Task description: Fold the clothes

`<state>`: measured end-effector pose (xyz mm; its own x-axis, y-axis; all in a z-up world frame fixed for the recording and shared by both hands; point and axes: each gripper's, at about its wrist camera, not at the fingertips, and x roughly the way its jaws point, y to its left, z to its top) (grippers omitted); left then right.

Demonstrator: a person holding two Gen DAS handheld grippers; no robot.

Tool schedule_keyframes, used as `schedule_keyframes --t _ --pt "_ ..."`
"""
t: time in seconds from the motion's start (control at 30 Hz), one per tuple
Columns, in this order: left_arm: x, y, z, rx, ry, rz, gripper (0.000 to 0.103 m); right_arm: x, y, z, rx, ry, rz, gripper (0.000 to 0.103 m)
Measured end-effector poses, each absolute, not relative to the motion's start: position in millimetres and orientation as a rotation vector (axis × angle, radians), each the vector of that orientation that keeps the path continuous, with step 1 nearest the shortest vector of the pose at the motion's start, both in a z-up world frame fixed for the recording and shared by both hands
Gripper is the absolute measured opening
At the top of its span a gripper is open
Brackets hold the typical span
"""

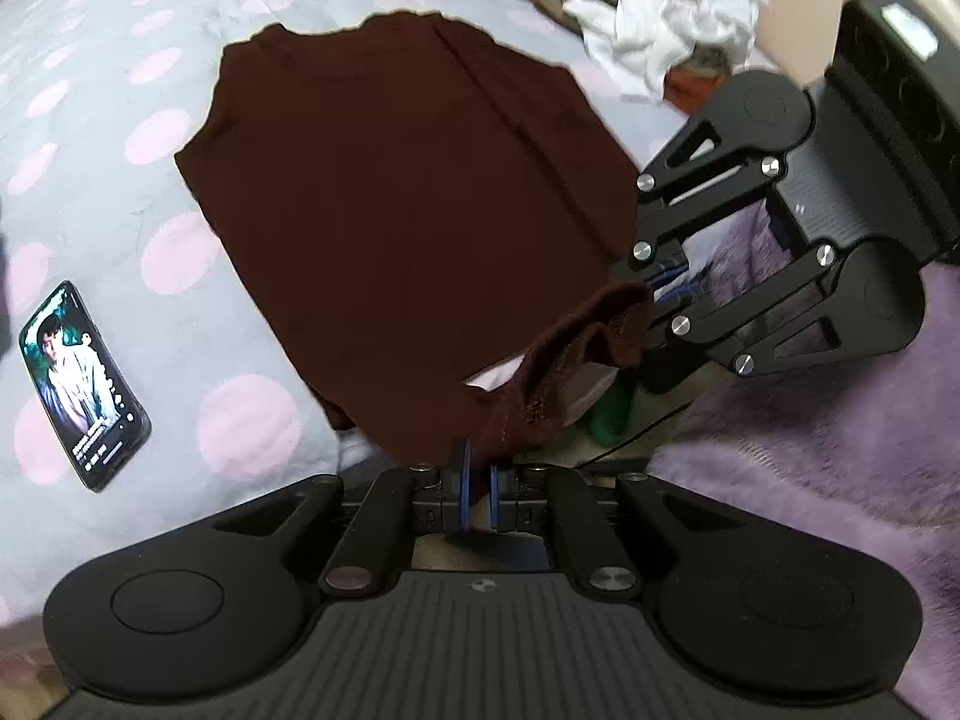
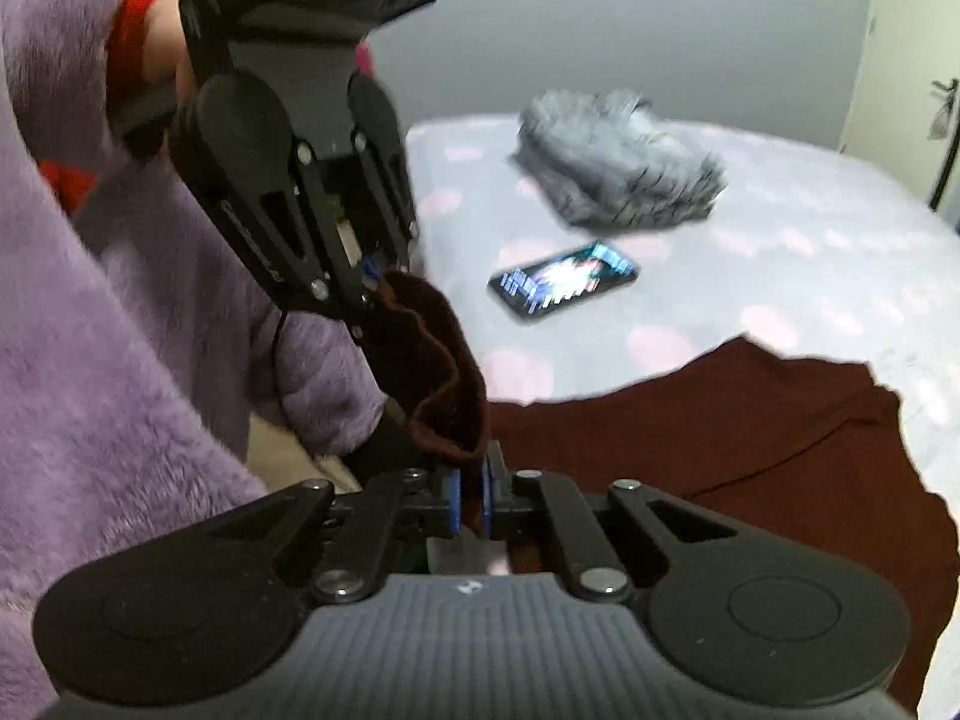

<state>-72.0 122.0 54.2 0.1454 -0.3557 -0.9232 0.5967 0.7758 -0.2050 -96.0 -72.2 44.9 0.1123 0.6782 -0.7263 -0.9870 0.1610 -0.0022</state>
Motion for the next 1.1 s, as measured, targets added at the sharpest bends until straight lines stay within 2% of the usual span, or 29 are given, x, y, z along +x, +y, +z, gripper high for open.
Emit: schedule_keyframes --t 0.43,0.67,0.8,1.1 --pt "26 138 17 0.187 1.193 -0.69 0.004 -21 -48 14 -0.462 0.758 1.098 0.008" --pt "57 147 -14 0.135 1.24 -0.656 0.004 16 -33 -10 -0.412 0.841 1.04 0.008" --pt "57 152 -22 0.118 1.25 -0.589 0.022 33 -27 -25 -0.393 0.896 1.003 0.008" --pt "27 175 -10 0.069 1.181 -0.47 0.023 57 -24 -51 -0.345 1.017 0.902 0.009"
